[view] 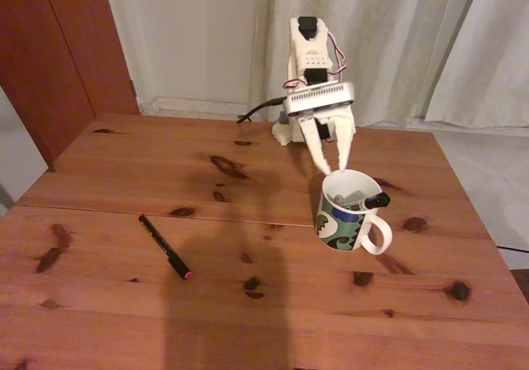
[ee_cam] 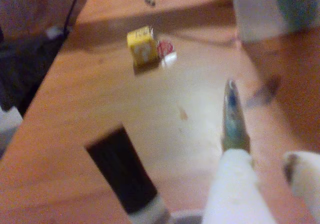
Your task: Clean up the desk and place the pens and markers into the cup
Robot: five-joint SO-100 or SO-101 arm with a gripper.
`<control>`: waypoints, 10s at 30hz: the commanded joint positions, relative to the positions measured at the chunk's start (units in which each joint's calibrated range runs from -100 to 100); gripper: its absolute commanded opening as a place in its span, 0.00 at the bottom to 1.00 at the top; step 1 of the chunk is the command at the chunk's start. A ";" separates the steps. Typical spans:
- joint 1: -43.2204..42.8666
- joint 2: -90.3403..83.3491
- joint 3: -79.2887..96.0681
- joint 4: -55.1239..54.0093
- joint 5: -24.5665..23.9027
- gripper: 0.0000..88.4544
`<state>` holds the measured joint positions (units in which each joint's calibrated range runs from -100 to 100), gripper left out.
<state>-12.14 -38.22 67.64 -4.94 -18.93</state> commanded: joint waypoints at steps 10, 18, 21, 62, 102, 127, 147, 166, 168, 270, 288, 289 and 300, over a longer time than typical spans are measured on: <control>9.20 0.12 -11.56 1.88 2.11 0.01; 13.79 -0.63 -11.83 10.05 6.88 0.01; 14.99 -0.05 -12.37 11.52 6.88 0.01; 26.33 42.98 -54.66 40.16 16.36 0.01; 32.85 42.56 -41.94 36.72 18.72 0.01; 37.99 42.40 -41.31 29.49 40.61 0.01; 37.99 43.39 -69.00 67.69 49.47 0.01; 38.15 49.76 -73.50 84.03 49.62 0.01; 38.96 51.92 -74.23 83.95 49.67 0.01; 39.20 91.39 -117.87 68.46 45.96 0.22; 41.05 91.47 -110.02 68.46 46.43 0.21; 41.05 91.47 -109.84 68.46 46.43 0.21; 41.05 91.39 -109.84 68.46 46.43 0.08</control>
<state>28.42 53.90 -42.25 64.00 27.23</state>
